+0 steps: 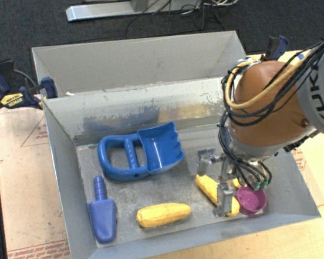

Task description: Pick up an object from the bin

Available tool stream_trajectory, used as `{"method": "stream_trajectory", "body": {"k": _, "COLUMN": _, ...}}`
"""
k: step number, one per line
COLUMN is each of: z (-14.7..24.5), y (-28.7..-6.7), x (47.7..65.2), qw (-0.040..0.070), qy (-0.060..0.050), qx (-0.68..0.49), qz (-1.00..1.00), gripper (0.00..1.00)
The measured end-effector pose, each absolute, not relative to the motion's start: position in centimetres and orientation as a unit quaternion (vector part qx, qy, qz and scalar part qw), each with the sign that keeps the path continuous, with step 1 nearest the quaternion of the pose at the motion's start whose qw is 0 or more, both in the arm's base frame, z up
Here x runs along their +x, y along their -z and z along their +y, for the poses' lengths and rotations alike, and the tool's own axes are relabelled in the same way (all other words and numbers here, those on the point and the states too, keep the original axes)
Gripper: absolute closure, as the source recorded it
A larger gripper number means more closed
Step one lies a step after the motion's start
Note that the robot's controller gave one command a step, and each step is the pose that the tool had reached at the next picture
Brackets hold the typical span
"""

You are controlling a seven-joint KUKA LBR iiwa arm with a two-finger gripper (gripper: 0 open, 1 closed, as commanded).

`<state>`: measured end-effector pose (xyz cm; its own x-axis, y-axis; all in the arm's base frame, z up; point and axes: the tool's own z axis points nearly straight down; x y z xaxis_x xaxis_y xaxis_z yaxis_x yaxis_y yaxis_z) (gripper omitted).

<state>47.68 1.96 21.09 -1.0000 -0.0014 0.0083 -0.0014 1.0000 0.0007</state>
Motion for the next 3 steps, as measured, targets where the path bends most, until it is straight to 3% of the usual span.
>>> {"method": "stream_trajectory", "body": {"k": 1, "z": 2.0, "y": -21.5, "x": 47.8, "qw": 0.000, "qy": 0.001, "qx": 0.000, "qz": -1.000, "gripper": 0.00}}
{"method": "stream_trajectory", "body": {"k": 2, "z": 3.3, "y": -13.5, "x": 49.0, "qw": 0.000, "qy": 0.001, "qx": 0.016, "qz": -1.000, "gripper": 0.00}}
{"method": "stream_trajectory", "body": {"k": 3, "z": 5.4, "y": -9.5, "x": 48.7, "qw": 0.001, "qy": 0.001, "qx": 0.008, "qz": -1.000, "gripper": 0.00}}
